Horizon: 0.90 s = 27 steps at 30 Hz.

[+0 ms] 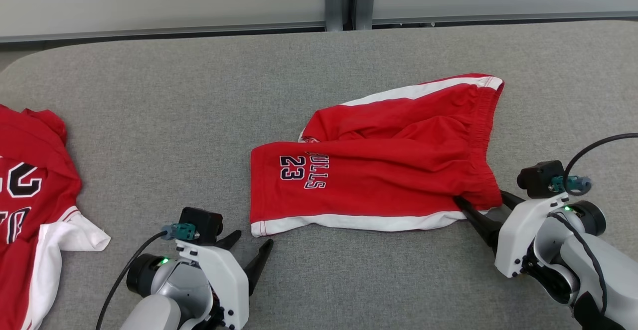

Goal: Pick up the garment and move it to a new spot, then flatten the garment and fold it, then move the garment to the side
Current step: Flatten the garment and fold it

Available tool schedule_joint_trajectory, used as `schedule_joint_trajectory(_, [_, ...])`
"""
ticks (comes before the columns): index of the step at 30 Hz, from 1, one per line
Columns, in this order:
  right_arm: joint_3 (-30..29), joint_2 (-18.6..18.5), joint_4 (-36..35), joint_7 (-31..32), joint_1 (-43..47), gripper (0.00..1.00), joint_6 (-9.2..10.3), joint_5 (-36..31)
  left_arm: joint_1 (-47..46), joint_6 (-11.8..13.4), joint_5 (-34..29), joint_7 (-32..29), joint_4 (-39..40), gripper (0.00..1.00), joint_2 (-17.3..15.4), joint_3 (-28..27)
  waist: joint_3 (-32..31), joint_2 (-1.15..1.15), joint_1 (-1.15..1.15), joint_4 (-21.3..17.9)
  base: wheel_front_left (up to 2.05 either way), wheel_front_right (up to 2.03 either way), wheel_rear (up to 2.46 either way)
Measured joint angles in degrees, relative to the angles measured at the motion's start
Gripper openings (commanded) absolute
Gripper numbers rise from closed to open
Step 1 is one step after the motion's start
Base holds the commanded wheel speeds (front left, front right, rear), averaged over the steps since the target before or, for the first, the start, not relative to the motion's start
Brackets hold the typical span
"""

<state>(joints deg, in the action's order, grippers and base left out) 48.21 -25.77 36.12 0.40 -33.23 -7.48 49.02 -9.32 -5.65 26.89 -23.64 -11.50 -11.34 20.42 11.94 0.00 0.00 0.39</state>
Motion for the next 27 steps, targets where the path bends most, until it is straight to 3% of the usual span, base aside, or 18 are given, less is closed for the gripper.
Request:
schedule_joint_trajectory(7, [4.2,0.0,2.1,-2.3,-3.3,1.00,0.00,3.5,-4.5,-0.8,0.3,1.7,-3.3,1.00,0.8,1.7,1.7,0.00,0.00,0.0,0.00,0.00,0.00])
schedule_joint_trajectory(8, [4.7,0.0,2.2,-2.5,-3.5,0.91,0.00,4.1,-4.8,-0.8,0.4,1.9,-3.5,0.76,0.8,1.9,1.8,0.00,0.00,0.0,0.00,0.00,0.00])
schedule_joint_trajectory(9, [5.3,-0.1,2.3,-2.8,-3.7,0.61,0.00,4.6,-5.1,-0.9,0.5,2.2,-3.7,0.06,0.9,2.0,1.7,0.00,0.00,0.0,0.00,0.00,0.00])
schedule_joint_trajectory(10, [5.9,-0.1,2.4,-3.0,-3.9,0.45,0.00,5.1,-5.4,-0.9,0.8,2.6,-3.8,0.00,1.1,2.1,1.7,0.00,0.00,0.0,0.00,0.00,0.00])
schedule_joint_trajectory(12, [7.0,0.0,2.5,-3.5,-4.3,0.00,0.00,6.1,-5.5,-1.1,1.0,2.7,-4.5,0.00,1.0,2.6,1.5,0.00,0.00,-0.1,0.00,0.00,0.00])
schedule_joint_trajectory(27, [12.5,-2.4,-0.9,-7.2,-1.3,0.00,0.00,14.6,0.2,-1.1,3.8,4.2,0.9,0.00,-1.2,3.0,-6.5,0.00,0.00,-0.9,0.00,0.00,0.00])
